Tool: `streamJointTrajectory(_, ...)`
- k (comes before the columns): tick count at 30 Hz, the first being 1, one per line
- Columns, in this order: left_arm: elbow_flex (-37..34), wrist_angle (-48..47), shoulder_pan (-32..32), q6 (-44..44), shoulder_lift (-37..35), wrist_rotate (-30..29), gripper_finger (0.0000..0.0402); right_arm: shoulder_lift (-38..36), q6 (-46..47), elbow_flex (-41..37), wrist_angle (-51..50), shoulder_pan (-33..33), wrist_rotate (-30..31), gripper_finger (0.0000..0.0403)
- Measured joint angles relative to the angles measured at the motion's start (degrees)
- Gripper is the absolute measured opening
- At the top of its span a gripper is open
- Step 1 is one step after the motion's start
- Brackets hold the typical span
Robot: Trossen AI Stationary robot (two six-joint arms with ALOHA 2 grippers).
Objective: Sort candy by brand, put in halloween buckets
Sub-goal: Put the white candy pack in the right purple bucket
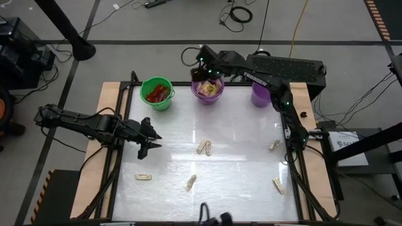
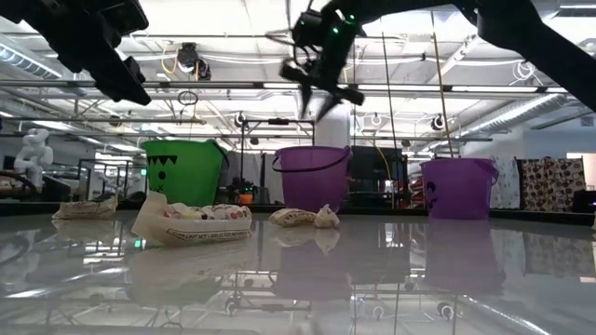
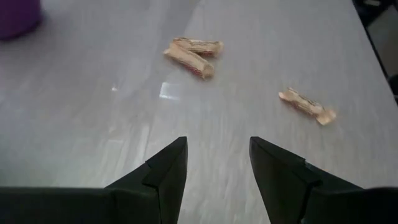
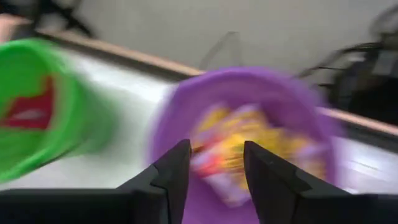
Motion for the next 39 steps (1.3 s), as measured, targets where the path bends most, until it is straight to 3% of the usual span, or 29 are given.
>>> streamJointTrajectory(4, -0.01, 0.26, 0.02, 0.41, 0.0, 0.53, 0.018, 0.02, 0.13, 0.0, 4.05, 4.22, -6.26, 0.0143)
streamJointTrajectory(8, -0.01, 0.25, 0.02, 0.43, 0.0, 2.13, 0.018, -0.02, 0.22, 0.0, 5.0, 9.75, -8.37, 0.0143)
streamJointTrajectory(17, -0.01, 0.34, 0.04, -0.15, 0.0, 4.55, 0.018, -0.04, 6.49, 0.0, 2.99, 25.68, -8.33, 0.0137)
streamJointTrajectory(23, -0.01, 7.7, 0.04, -0.89, 3.09, 4.55, 0.018, -0.17, 11.43, 0.0, -7.71, 33.92, -2.51, 0.0135)
streamJointTrajectory(27, -0.01, 15.89, 0.1, -5.53, 11.12, 4.57, 0.018, -0.24, 11.08, 0.0, -21.31, 35.98, 3.5, 0.0135)
streamJointTrajectory(29, -0.01, 20.43, 0.23, -8.07, 17.01, 4.54, 0.018, -0.3, 9.5, -0.3, -23.54, 35.27, 4.92, 0.0135)
streamJointTrajectory(33, 3.2, 28.77, 1.12, -8.52, 31.13, 2.37, 0.018, -2.3, -6.6, -1.05, -23.19, 34.34, 4.85, 0.0135)
streamJointTrajectory(36, 10.63, 29.03, 2.75, -7.0, 41.95, -2.53, 0.018, -5.0, -19.48, -2.43, -22.86, 33.99, 4.9, 0.0135)
streamJointTrajectory(39, 19.9, 26.85, 4.65, -7.55, 52.0, -3.73, 0.018, -7.97, -28.27, -4.66, -23.08, 32.38, 5.23, 0.0135)
